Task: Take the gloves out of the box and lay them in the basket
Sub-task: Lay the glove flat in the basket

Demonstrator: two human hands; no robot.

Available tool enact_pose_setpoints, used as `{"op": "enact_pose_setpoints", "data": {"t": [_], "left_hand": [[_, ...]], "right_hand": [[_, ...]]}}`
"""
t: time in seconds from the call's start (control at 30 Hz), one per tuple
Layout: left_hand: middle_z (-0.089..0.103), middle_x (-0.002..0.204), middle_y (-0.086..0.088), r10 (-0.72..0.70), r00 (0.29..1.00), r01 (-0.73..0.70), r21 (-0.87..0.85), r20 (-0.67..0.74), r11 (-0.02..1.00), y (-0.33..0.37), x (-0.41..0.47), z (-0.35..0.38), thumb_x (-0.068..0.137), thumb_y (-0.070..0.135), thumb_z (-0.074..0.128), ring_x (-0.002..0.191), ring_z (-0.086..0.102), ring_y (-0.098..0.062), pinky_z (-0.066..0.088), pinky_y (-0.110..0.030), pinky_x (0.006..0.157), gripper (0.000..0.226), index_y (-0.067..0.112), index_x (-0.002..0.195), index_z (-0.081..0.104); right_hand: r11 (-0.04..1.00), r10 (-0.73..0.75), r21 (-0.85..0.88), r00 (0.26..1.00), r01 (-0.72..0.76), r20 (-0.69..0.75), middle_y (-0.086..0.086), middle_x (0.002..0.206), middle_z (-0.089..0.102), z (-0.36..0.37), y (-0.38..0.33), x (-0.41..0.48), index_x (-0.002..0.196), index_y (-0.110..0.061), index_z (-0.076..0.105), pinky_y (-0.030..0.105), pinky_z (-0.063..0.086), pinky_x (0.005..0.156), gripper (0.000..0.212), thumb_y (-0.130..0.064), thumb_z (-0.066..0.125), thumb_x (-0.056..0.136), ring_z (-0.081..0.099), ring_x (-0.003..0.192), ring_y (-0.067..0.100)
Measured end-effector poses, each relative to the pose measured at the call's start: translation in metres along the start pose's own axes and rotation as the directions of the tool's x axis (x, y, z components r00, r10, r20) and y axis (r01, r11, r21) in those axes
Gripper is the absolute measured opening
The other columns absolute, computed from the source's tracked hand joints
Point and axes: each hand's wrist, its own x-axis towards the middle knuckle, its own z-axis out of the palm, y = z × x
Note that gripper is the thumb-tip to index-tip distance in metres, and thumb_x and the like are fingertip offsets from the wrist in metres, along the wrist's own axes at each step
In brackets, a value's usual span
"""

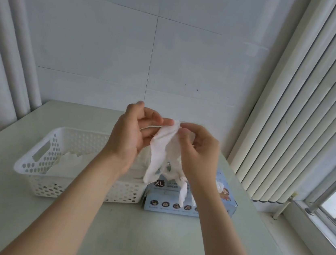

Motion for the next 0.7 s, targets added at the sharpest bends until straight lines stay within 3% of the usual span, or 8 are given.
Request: {"op": "enact_pose_setpoints", "data": {"t": [0.07,0.13,0.27,0.37,0.47,0.6,0.7], "left_hand": [[0.079,0.110,-0.011,0.071,0.994,-0.061,0.127,-0.080,0.990,0.004,0.003,-0.010,0.108,0.023,0.049,0.102,0.077,-0.031,0.056,-0.041,0.085,0.028,0.008,0.093,0.067],[0.078,0.109,-0.005,0.111,0.987,-0.080,0.242,-0.116,0.967,0.006,0.004,-0.023,0.102,0.015,0.064,0.095,0.077,-0.028,0.059,-0.038,0.084,0.012,0.012,0.105,0.075],[0.077,0.117,0.006,0.068,0.996,-0.040,0.390,-0.058,0.920,0.011,0.001,-0.044,0.098,0.023,0.073,0.097,0.076,-0.017,0.060,-0.038,0.090,0.028,0.027,0.125,0.073],[0.078,0.108,0.006,0.050,0.997,-0.013,0.476,-0.065,0.879,0.015,0.001,-0.051,0.097,0.039,0.072,0.088,0.067,-0.009,0.054,-0.036,0.089,0.022,0.032,0.118,0.077],[0.075,0.101,0.008,0.026,0.992,0.032,0.455,-0.120,0.890,0.017,0.003,-0.059,0.090,0.060,0.067,0.084,0.064,-0.010,0.054,-0.039,0.090,0.039,0.026,0.104,0.079],[0.078,0.108,-0.005,0.032,0.996,0.000,0.369,-0.081,0.929,0.017,0.007,-0.069,0.102,0.046,0.063,0.102,0.073,-0.023,0.053,-0.044,0.095,0.037,0.012,0.106,0.076],[0.072,0.102,-0.014,0.098,0.994,-0.077,0.354,-0.043,0.932,0.016,0.007,-0.074,0.103,0.036,0.066,0.095,0.068,-0.026,0.054,-0.051,0.095,0.028,0.011,0.105,0.077]], "right_hand": [[0.999,-0.049,-0.023,0.999,0.049,0.003,-0.015,0.083,0.074,0.011,-0.004,0.001,0.105,-0.025,0.078,0.023,0.049,0.066,0.018,-0.012,0.066,0.099,0.065,0.071,0.003],[0.994,-0.101,-0.031,0.995,0.101,0.001,-0.017,0.088,0.075,0.021,-0.010,0.002,0.112,-0.024,0.076,0.025,0.054,0.073,0.025,-0.007,0.065,0.098,0.069,0.080,0.004],[0.989,-0.146,0.033,0.987,0.144,0.060,-0.014,0.097,0.077,0.039,-0.021,0.006,0.116,-0.026,0.074,0.032,0.059,0.088,0.031,-0.003,0.064,0.097,0.072,0.098,0.009],[0.981,-0.161,0.124,0.979,0.146,0.122,-0.012,0.105,0.077,0.050,-0.026,0.007,0.111,-0.024,0.076,0.032,0.059,0.091,0.036,0.005,0.062,0.094,0.072,0.103,0.010],[0.969,-0.149,0.221,0.972,0.108,0.180,-0.006,0.105,0.078,0.062,-0.028,0.009,0.109,-0.023,0.076,0.031,0.059,0.091,0.044,0.012,0.058,0.091,0.073,0.104,0.013],[0.952,-0.105,0.303,0.964,0.027,0.245,0.002,0.099,0.078,0.068,-0.025,0.013,0.111,-0.018,0.076,0.035,0.061,0.087,0.045,0.016,0.056,0.090,0.074,0.099,0.022],[0.962,-0.098,0.271,0.956,0.020,0.278,0.002,0.100,0.077,0.066,-0.021,0.012,0.114,-0.019,0.075,0.039,0.061,0.082,0.049,0.015,0.055,0.084,0.072,0.098,0.023]]}}
